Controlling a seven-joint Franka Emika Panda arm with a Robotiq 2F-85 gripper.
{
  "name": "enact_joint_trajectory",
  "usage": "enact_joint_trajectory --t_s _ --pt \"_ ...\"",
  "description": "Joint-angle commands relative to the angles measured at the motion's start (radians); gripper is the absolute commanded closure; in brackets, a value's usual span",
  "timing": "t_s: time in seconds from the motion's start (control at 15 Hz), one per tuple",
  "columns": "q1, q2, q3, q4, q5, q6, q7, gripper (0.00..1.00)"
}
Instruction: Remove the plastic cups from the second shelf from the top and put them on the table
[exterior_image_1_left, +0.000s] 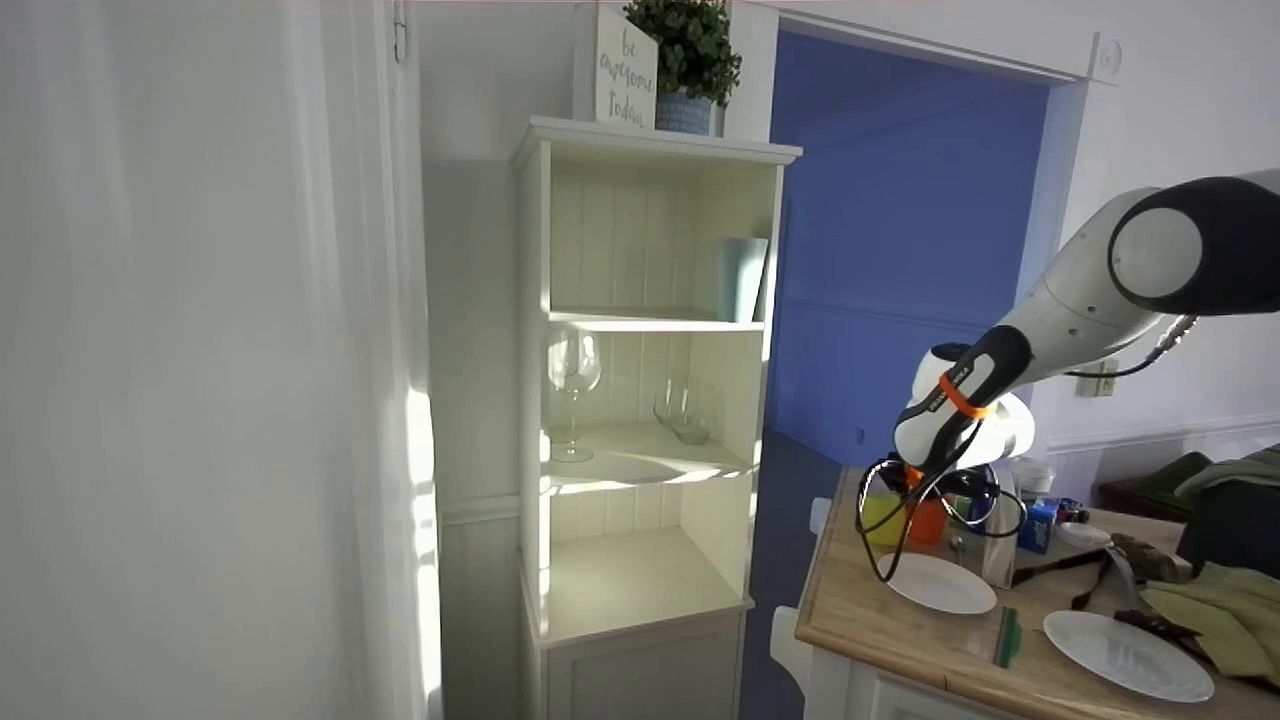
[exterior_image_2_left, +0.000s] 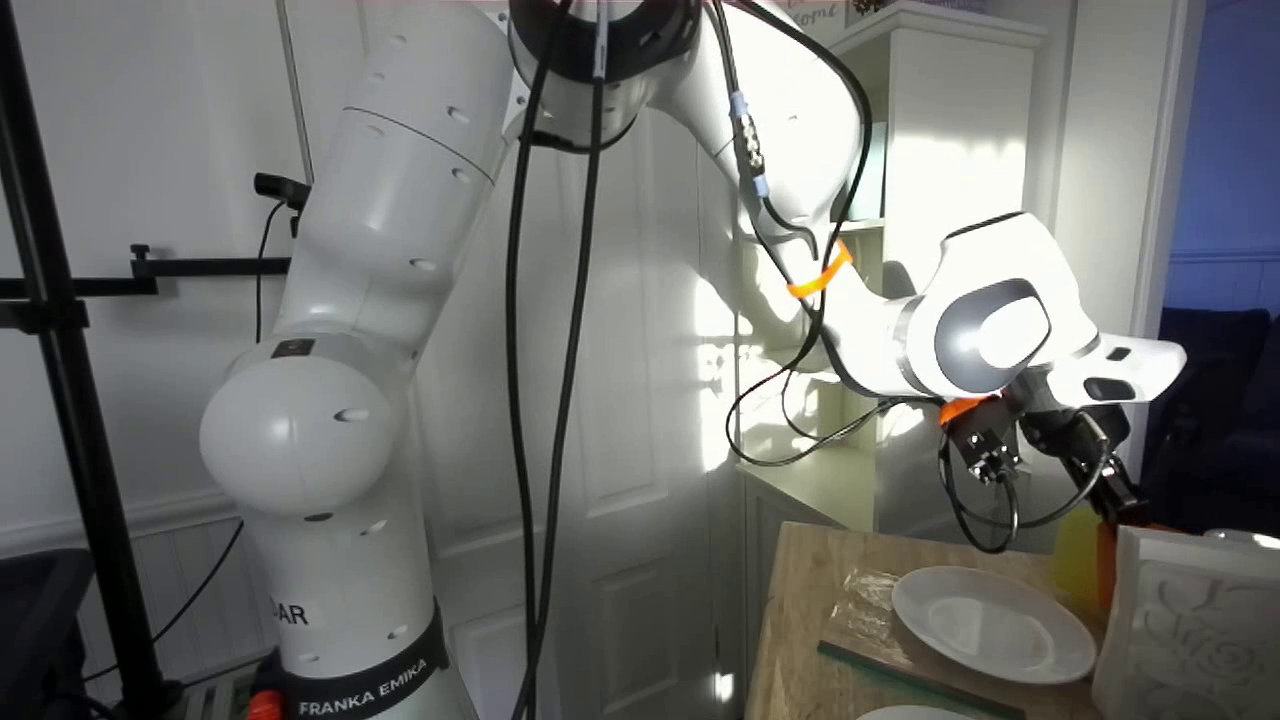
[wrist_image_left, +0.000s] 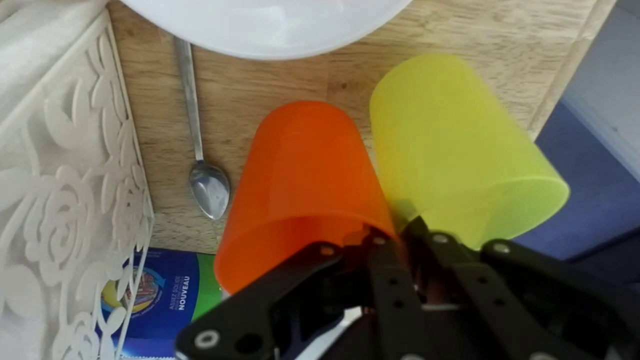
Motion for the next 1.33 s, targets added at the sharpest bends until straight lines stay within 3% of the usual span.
enact_joint_trajectory --t_s 0.0,0.27,0.67,0.93,1.2,1.27 --pt "0.015 0.033 -0.019 0.031 0.075 -0.001 -0.069 0.98" --pt "0.014 0.039 -0.017 0.029 0.119 -0.007 -0.112 0.95" --pt "0.019 0.034 -0.025 0.023 0.153 -0.029 -0.149 0.48" --pt "0.024 0.022 -0.029 0.016 0.162 -0.051 -0.156 0.29" --pt "0.027 -0.005 -0.021 0.003 0.164 -0.087 -0.165 0.0" --pt "0.031 -0.015 -0.022 -0.002 0.161 -0.097 -0.166 0.0"
